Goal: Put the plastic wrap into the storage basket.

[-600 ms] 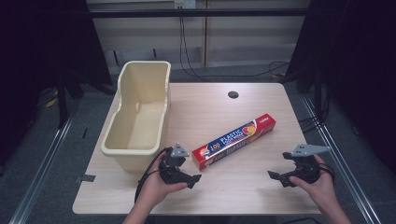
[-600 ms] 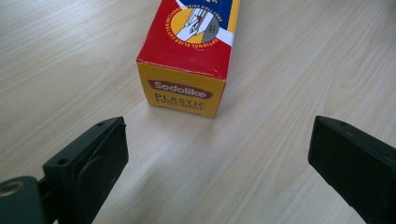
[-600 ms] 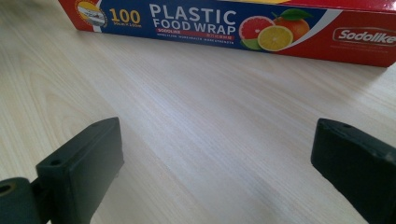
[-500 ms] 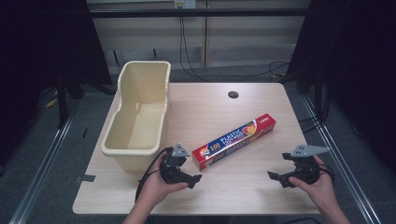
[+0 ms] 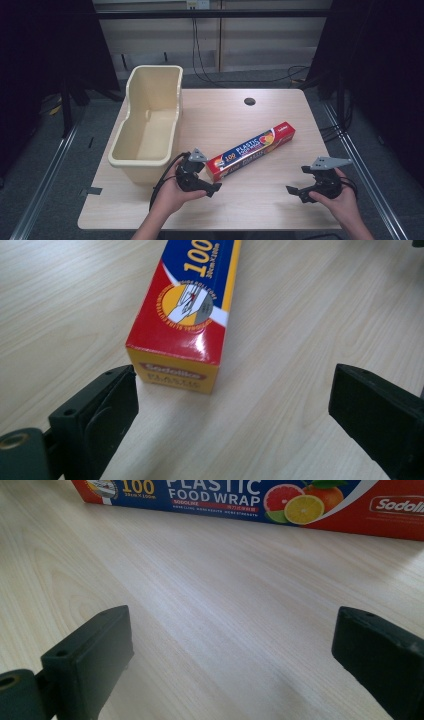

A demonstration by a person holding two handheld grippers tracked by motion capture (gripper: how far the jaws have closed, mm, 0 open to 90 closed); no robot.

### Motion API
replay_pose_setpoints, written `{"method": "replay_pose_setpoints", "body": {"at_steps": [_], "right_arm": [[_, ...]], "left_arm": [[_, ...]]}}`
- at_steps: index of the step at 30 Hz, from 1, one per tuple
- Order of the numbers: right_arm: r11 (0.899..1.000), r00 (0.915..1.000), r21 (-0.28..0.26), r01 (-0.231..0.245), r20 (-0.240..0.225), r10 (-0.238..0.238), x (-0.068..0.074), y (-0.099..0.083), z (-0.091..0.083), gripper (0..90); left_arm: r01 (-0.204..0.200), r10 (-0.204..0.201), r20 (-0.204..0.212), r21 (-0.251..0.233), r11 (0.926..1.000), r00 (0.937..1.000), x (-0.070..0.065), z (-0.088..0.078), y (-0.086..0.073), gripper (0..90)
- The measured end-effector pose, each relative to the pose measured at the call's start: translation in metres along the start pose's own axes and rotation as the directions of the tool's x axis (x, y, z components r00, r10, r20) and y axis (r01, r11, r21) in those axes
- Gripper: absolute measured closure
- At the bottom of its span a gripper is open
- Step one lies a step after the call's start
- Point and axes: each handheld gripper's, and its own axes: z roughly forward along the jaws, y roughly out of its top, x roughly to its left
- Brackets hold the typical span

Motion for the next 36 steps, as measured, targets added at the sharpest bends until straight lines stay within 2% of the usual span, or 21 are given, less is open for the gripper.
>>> {"method": "replay_pose_setpoints", "body": {"at_steps": [4, 8, 9, 14, 17, 24, 27, 31, 36], "right_arm": [[1.000, 1.0000, 0.001, -0.002, 0.004, 0.002, 0.000, 0.000, 0.000, 2.9], [1.000, 1.0000, 0.006, -0.002, 0.004, 0.002, 0.000, -0.001, 0.000, 3.0], [1.000, 1.0000, 0.006, -0.004, 0.003, 0.004, -0.001, -0.001, 0.000, 3.0], [1.000, 0.9999, 0.001, -0.011, 0.004, 0.011, -0.002, -0.001, 0.000, 3.0], [1.000, 0.9999, 0.001, -0.010, 0.004, 0.010, -0.001, -0.001, 0.000, 3.0], [1.000, 1.0000, 0.002, -0.003, 0.000, 0.003, -0.001, -0.001, 0.001, 3.0], [1.000, 1.0000, 0.003, -0.004, -0.003, 0.004, -0.001, -0.001, 0.001, 3.0], [1.000, 0.9999, -0.002, -0.007, -0.008, 0.007, -0.002, 0.000, 0.001, 3.0], [1.000, 0.9999, 0.001, -0.003, -0.011, 0.003, -0.001, 0.001, 0.002, 3.0]], "left_arm": [[-0.009, 0.009, 0.015, 0.006, 0.9999, 0.9998, 0.000, 0.001, 0.004, 5.6], [0.000, 0.000, 0.023, 0.007, 1.0000, 0.9997, 0.002, 0.004, 0.008, 5.6], [0.003, -0.003, 0.024, 0.020, 0.9998, 0.9997, 0.002, 0.003, 0.010, 5.7], [-0.006, 0.006, 0.013, 0.010, 0.9999, 0.9999, 0.002, 0.005, 0.023, 6.2], [-0.005, 0.005, 0.031, 0.005, 1.0000, 0.9995, 0.003, 0.008, 0.032, 6.2], [-0.012, 0.011, 0.023, 0.018, 0.9998, 0.9997, 0.004, 0.015, 0.047, 6.5], [-0.016, 0.015, 0.033, 0.024, 0.9996, 0.9993, 0.006, 0.018, 0.052, 6.7], [-0.020, 0.019, 0.032, 0.033, 0.9992, 0.9993, 0.007, 0.024, 0.061, 7.1], [-0.018, 0.017, 0.037, 0.023, 0.9996, 0.9992, 0.009, 0.034, 0.073, 7.2]]}}
